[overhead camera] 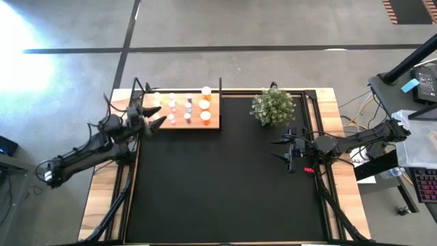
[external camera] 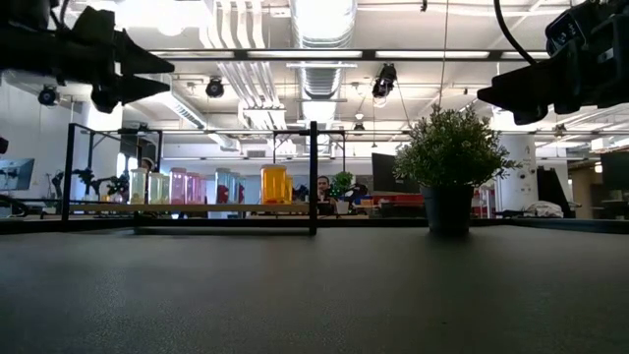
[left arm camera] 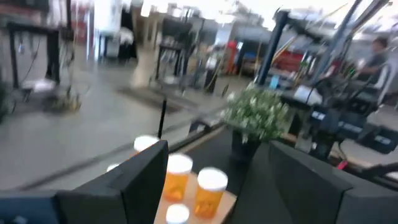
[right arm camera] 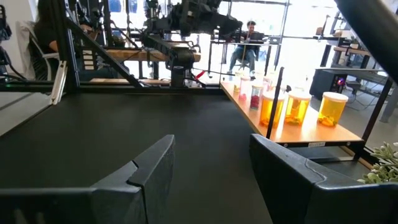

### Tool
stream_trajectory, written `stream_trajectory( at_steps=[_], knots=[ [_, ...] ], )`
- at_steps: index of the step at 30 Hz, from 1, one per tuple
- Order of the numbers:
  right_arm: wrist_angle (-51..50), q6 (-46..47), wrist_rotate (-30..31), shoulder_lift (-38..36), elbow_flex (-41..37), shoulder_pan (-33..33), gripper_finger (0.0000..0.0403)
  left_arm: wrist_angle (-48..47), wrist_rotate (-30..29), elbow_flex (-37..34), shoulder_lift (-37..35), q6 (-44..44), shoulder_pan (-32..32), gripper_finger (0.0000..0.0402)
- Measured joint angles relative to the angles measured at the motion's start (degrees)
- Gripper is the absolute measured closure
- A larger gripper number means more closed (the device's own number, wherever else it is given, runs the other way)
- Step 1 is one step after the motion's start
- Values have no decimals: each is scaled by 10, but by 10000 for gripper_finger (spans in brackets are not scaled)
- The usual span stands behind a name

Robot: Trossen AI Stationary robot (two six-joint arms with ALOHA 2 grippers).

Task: Pick and place medicine bottles onto shelf by color
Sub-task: Return to Home Position

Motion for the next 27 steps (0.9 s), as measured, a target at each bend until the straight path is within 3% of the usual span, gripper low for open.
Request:
stream_trajectory(
  at_steps=[14, 27],
  knots=[
    [0, 0, 0, 0, 0, 0, 204, 183, 63, -130, -75, 27, 0, 142],
    [0, 0, 0, 0, 0, 0, 204, 183, 64, -139, -79, 27, 0, 142]
  ],
)
